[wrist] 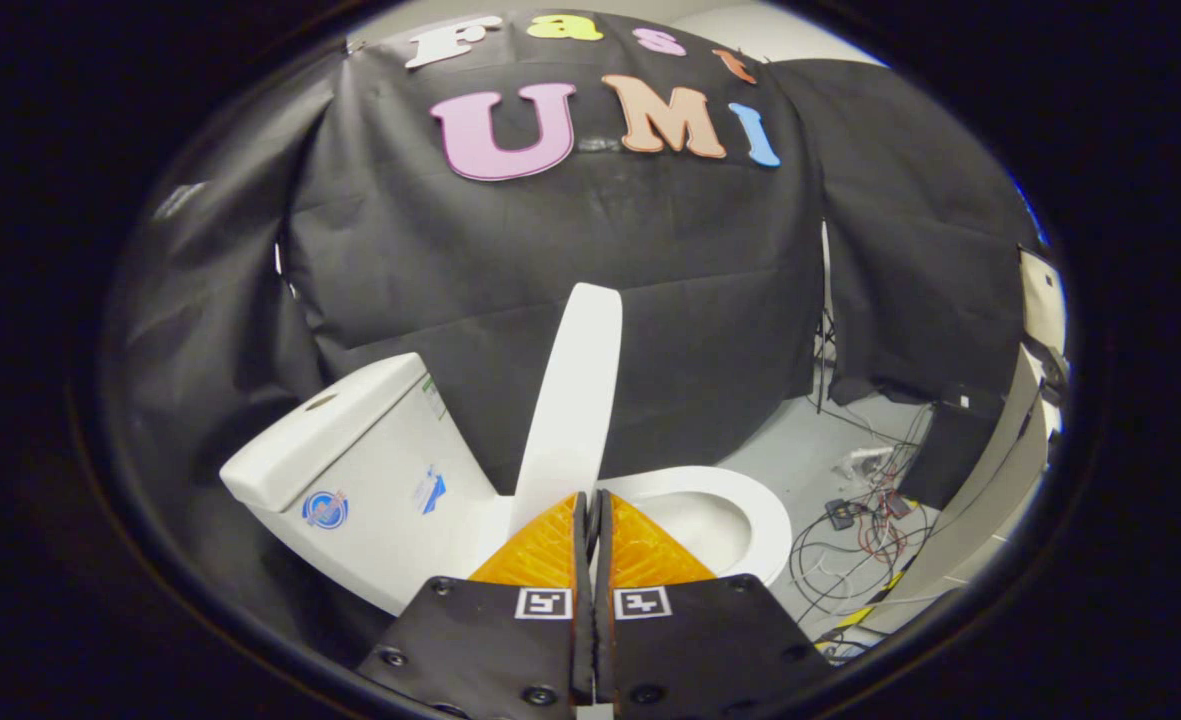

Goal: Open the toilet lid.

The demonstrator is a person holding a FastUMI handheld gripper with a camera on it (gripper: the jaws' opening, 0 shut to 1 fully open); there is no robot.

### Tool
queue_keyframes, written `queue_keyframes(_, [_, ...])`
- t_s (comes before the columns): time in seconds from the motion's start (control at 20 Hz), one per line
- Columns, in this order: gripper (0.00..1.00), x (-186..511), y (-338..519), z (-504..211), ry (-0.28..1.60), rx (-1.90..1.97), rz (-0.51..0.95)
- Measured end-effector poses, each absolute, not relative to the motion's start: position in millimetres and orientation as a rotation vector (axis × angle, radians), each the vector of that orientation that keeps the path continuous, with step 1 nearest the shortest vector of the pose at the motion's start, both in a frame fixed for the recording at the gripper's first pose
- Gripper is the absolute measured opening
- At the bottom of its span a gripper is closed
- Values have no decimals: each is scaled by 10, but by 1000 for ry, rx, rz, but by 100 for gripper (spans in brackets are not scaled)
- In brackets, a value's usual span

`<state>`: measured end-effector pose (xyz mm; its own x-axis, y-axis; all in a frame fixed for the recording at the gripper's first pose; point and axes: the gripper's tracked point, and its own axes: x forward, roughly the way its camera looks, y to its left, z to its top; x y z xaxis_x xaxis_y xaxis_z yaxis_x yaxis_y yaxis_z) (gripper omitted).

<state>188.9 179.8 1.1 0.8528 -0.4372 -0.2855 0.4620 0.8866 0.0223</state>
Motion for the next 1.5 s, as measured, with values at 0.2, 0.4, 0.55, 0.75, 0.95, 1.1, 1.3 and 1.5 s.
queue_keyframes(0.2, [1, 1923, 1900, 38, 267, 66, -453])
queue_keyframes(0.4, [1, 1965, 2005, 72, 257, 52, -433])
queue_keyframes(0.55, [1, 1991, 2077, 95, 249, 43, -416])
queue_keyframes(0.75, [1, 2045, 2172, 151, 238, 30, -404])
queue_keyframes(0.95, [1, 2118, 2341, 173, 230, 9, -390])
queue_keyframes(1.1, [1, 2168, 2442, 190, 230, -8, -379])
queue_keyframes(1.3, [1, 2242, 2565, 199, 220, -36, -351])
queue_keyframes(1.5, [1, 2284, 2659, 179, 207, -35, -335])
